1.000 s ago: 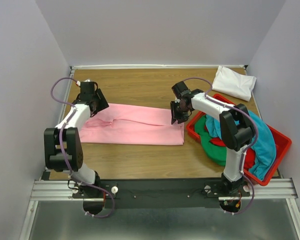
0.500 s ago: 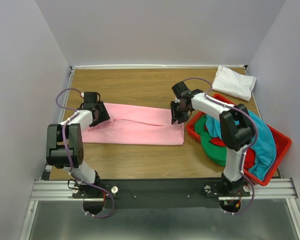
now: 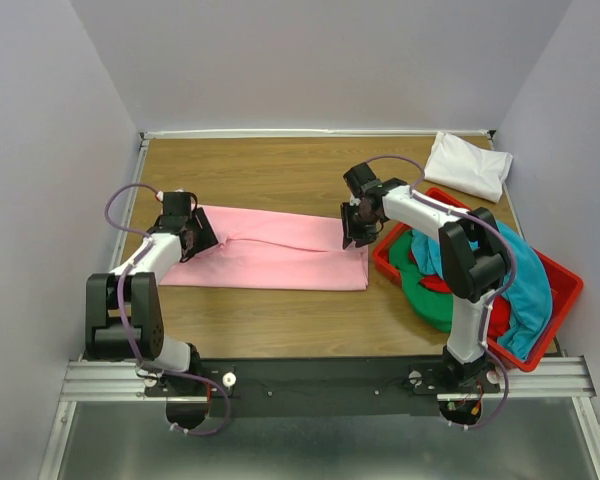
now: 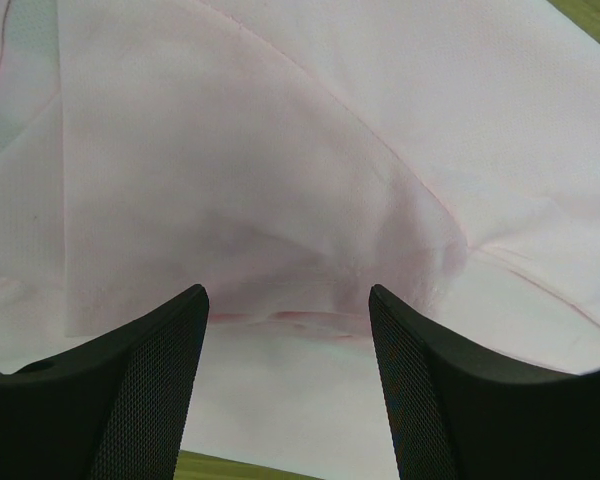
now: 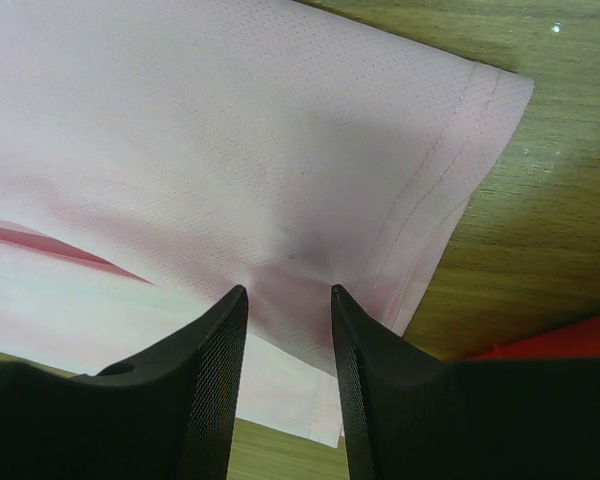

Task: Fold and stack the t-shirts
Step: Fold the tshirt

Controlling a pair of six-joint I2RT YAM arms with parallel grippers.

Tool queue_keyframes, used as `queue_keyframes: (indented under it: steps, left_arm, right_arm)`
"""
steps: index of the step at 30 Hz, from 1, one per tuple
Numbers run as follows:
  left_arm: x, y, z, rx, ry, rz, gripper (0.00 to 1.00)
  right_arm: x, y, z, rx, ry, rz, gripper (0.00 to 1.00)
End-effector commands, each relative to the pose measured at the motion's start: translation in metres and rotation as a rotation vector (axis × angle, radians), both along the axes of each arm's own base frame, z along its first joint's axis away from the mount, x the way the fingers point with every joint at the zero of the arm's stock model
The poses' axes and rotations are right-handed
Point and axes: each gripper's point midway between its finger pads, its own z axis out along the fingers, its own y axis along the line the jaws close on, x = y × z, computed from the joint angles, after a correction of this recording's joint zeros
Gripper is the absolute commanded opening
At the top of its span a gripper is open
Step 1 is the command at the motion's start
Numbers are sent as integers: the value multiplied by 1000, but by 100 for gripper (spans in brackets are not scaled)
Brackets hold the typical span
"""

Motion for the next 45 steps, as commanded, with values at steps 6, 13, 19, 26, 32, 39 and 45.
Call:
queue_keyframes:
  steps: [6, 13, 19, 26, 32, 39, 45]
  left_arm:
    - [6, 1, 40, -22, -59, 40, 75]
    - [-3, -2, 16, -56, 6, 77, 76]
    - [-18, -6, -18, -78, 70, 77, 76]
    - [-16, -8, -45, -86, 120, 66, 76]
    - [8, -6, -47, -69, 117, 41, 76]
    - [58, 2, -36, -13, 92, -10, 77]
    - [84, 1, -50, 5, 114, -44, 76]
  right_arm:
    - [22, 10, 33, 19, -107, 16, 47]
    - [22, 21, 41, 25, -128, 47, 47]
    - [5, 16, 13, 2, -46, 38, 47]
    - [-15, -1, -15, -64, 15, 34, 47]
    - [-23, -7, -31, -91, 49, 39, 47]
    - [-36, -1, -29, -42, 87, 54, 47]
    - [-53, 8, -32, -24, 123, 73, 47]
